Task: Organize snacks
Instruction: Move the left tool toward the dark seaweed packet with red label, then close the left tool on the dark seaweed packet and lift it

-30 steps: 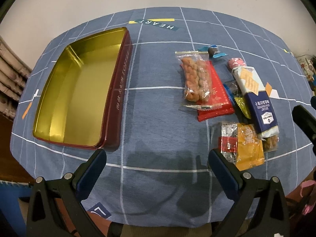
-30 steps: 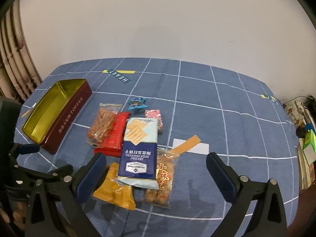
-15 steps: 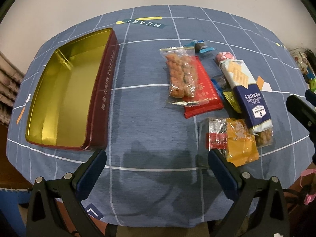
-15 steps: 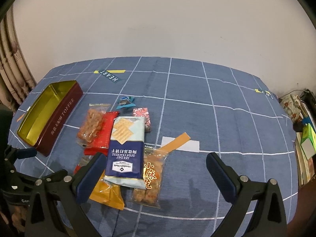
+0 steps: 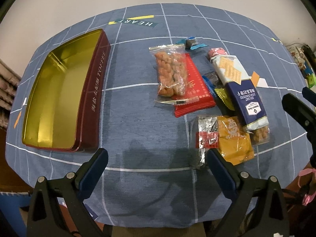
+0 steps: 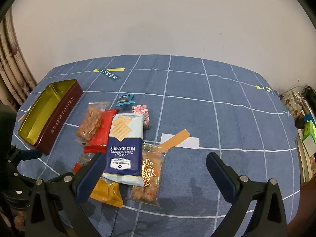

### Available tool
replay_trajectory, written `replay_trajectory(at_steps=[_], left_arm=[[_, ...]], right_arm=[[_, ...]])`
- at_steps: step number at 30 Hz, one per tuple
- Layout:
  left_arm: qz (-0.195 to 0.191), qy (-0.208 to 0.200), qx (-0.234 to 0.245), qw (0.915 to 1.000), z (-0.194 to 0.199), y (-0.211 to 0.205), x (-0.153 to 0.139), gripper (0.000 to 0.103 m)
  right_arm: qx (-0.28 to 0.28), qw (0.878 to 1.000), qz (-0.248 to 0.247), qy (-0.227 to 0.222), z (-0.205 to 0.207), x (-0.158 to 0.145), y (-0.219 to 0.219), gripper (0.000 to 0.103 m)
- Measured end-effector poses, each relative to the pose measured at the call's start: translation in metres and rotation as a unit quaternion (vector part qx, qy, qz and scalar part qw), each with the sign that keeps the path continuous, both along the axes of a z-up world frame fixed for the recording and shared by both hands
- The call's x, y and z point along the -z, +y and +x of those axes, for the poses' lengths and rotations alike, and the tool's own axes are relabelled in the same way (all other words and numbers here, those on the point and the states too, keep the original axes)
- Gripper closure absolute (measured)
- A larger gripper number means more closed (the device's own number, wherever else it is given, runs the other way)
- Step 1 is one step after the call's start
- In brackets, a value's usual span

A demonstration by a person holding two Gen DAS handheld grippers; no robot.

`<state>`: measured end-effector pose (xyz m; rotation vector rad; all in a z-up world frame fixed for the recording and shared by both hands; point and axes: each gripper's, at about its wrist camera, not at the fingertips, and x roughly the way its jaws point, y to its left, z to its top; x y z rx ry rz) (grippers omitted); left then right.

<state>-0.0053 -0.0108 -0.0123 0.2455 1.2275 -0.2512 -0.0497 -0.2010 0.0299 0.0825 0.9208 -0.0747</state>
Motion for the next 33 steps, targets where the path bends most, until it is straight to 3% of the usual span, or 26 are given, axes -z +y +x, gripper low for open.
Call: replay_trajectory(at_steps=[13,21,23,26,33], left_arm=[[-0.004,0.004,0.008,1.0,0.0,0.002,0.0,0.012],[-0.027,0.013,0.043,0.9986,-0.006,-0.013,0.001,0.016],[-0.028,0.017,0.05,0.9982,-0.005,-0.016,0.002,0.027],[-0.044,0.033,0.052,0.9971,-0.001,-0.019,0.004,0.033],[-0.042,0.049,0.068,0.9956,0.008,-0.035,0.011,0.037]], right_arm=[[-0.003,1.0,-0.015,0.025,-0.015,0.016,-0.013,0.0],[-0.004,0.999,-0.008,0.037,-0.021,0.027,-0.013,0.0],[-0.005,0.999,-0.005,0.036,-0.021,0.028,-0.012,0.0],[-0.006,0.999,-0.002,0.036,-0.021,0.03,-0.011,0.0],[0.002,0.999,0.013,0.037,-0.021,0.033,-0.018,0.0]])
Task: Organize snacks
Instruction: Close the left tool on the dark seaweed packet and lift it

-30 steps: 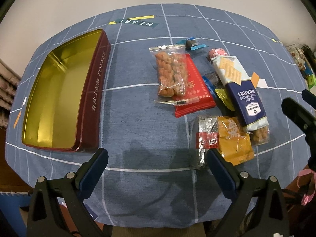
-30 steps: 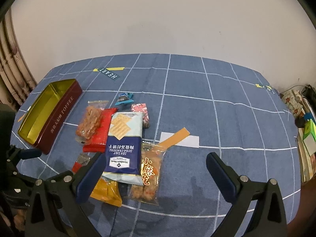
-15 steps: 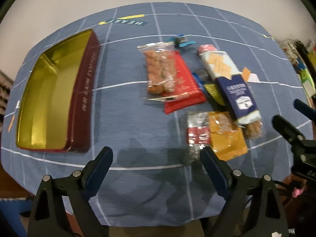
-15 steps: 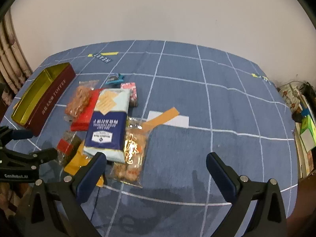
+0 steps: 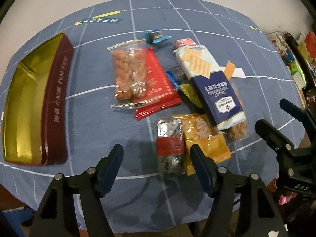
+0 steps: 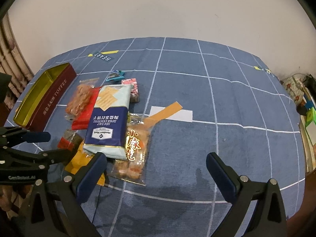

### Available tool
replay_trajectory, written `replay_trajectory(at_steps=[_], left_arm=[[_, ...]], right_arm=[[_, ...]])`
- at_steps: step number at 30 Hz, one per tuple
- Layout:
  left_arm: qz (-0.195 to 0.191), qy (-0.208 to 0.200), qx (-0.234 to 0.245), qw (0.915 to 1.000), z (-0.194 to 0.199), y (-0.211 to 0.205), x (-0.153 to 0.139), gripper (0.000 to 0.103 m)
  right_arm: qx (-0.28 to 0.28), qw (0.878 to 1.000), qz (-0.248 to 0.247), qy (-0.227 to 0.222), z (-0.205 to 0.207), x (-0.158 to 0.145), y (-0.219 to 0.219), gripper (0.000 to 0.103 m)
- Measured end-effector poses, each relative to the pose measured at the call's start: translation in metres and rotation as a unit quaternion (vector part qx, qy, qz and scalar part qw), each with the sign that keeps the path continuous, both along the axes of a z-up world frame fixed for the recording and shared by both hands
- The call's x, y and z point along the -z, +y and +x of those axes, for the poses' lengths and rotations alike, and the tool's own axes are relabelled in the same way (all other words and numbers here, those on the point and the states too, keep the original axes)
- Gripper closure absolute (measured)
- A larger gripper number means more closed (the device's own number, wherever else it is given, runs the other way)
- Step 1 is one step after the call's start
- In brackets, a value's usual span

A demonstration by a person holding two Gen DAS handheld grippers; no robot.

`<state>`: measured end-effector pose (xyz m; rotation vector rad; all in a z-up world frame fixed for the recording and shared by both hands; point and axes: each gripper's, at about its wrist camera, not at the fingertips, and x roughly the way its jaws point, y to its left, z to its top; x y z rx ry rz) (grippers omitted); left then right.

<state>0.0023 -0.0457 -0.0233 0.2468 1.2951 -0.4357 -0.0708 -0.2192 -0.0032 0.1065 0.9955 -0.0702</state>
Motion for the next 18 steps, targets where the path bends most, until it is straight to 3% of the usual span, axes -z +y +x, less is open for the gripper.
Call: replay_trajectory(at_steps=[9,14,18], left_arm=[[-0.022,0.026,-0.002,0.9994,0.008,0.0,0.009,0.057],[-0.034,0.038,-0.001,0.9987,0.009,0.005,0.009,0.078],[-0.032,0.038,0.001,0.9988,0.009,0.009,0.012,0.079]], right_arm=[[-0.002,1.0,0.009,0.001,0.001,0.002,-0.001,0.0],[-0.004,1.0,0.011,0.002,0.001,0.003,0.001,0.0],[-0.004,1.0,0.011,0.001,0.001,0.003,0.001,0.0]])
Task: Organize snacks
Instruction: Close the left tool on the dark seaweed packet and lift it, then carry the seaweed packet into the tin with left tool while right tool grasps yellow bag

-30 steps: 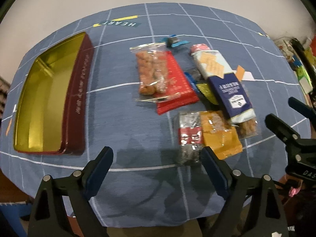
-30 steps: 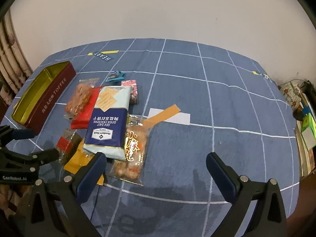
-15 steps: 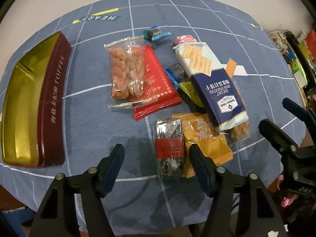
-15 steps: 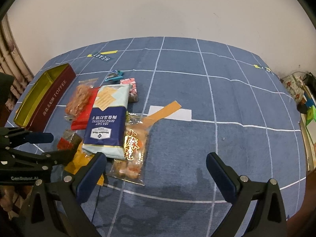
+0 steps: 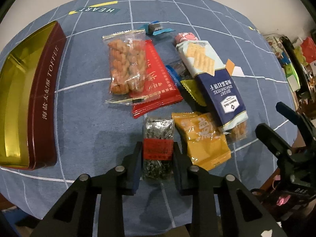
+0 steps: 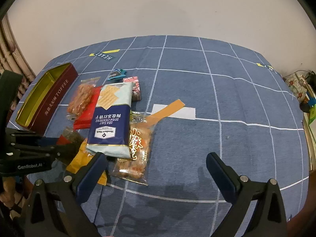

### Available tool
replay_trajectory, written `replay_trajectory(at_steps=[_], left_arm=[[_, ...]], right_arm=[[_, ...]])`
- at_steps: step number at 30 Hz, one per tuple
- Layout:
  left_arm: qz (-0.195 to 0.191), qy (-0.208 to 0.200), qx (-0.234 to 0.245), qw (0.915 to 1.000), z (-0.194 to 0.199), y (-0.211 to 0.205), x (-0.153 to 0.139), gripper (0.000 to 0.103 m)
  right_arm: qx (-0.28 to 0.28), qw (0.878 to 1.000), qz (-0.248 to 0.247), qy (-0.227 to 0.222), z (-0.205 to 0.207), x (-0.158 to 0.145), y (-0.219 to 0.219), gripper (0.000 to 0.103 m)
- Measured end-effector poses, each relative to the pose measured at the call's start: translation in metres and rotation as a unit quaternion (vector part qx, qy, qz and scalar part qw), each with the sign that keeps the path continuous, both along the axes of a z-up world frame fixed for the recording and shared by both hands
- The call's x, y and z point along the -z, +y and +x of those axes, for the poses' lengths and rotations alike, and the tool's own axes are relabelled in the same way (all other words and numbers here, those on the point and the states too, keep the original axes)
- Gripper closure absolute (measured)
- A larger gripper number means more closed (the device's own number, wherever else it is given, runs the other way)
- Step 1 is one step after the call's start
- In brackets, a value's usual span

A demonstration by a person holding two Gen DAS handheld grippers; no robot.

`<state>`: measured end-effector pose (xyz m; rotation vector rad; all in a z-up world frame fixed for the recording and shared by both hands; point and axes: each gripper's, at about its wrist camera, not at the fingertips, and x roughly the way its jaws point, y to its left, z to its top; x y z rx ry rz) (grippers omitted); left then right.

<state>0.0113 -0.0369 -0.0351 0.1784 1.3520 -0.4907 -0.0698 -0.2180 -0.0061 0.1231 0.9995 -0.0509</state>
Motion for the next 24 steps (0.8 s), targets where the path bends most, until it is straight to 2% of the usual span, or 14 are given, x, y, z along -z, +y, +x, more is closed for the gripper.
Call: replay_trajectory(at_steps=[13,24], left_arm=[[0.009,-0.002,0.002,1.0,-0.001,-0.004,0.009,0.08],[-0.002,-0.045,-0.009,0.9989,-0.005,0.019,-0.025,0.08]], right_arm=[[-0.019,1.0,-0.001,0.009,0.0,-0.001,0.016,0.0],[-0.057,0.998,-0.003,0.021,0.0,-0.006,0.047,0.0]])
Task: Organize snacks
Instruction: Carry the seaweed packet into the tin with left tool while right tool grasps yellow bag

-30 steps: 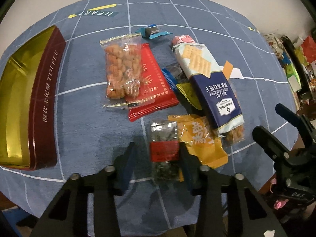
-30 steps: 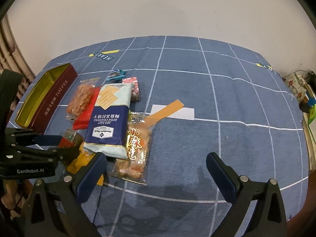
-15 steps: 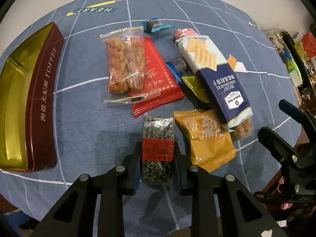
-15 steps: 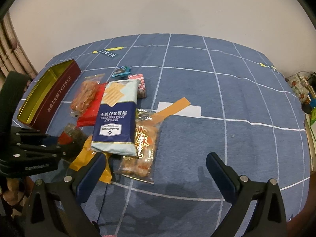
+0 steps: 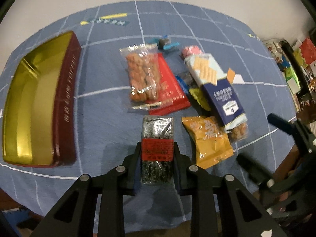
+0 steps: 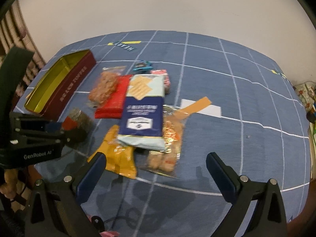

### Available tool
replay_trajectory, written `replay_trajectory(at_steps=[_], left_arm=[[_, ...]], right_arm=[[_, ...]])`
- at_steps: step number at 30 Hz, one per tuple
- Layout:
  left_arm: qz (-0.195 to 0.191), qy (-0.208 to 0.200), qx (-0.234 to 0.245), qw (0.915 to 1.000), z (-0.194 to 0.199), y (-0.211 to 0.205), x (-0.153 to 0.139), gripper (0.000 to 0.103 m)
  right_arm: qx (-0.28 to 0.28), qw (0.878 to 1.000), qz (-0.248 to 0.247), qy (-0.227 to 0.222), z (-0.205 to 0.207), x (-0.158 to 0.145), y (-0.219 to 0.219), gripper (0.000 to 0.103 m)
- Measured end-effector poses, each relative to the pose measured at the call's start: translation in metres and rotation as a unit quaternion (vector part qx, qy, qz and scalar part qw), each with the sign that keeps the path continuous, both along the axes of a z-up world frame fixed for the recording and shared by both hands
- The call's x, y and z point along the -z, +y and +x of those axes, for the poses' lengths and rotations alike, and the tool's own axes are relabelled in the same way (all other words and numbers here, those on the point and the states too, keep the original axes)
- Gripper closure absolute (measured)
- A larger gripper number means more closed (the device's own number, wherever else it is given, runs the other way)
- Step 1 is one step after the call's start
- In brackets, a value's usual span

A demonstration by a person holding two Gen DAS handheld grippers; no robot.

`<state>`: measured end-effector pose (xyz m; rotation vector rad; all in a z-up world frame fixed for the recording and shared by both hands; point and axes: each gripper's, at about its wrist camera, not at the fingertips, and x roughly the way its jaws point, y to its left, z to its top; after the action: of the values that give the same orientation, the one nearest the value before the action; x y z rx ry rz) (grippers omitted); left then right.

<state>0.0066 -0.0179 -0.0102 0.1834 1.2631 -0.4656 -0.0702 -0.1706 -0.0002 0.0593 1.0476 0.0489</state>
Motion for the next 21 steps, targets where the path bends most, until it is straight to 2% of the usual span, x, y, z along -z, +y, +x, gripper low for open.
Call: replay_trajectory(at_steps=[6,13,15,18,21], left_arm=[[-0.012,-0.03,-0.02,0.9993,0.008,0.02,-0.026,0.08],[0.003,-0.064,-0.065,0.9958,0.033,0.069,-0.047,0.08],[0.009,-0.071,-0.085,0.9938,0.042,0.085,-0.05,0.08],[0.024,-0.079,-0.114,0.99,0.056,0.11,-0.048,0.08],[0.034,-0.077,-0.141,0.9864,0.068,0.134,-0.042,0.08]], right_arm=[[-0.026,1.0,0.002,0.007,0.003,-0.003,0.02,0.001],[-0.032,0.999,0.015,0.024,0.013,0.0,0.032,0.013],[-0.029,0.999,0.016,0.033,0.017,0.005,0.034,0.014],[-0.029,0.998,0.025,0.049,0.02,0.01,0.037,0.025],[-0.026,0.998,0.02,0.057,0.022,0.014,0.041,0.027]])
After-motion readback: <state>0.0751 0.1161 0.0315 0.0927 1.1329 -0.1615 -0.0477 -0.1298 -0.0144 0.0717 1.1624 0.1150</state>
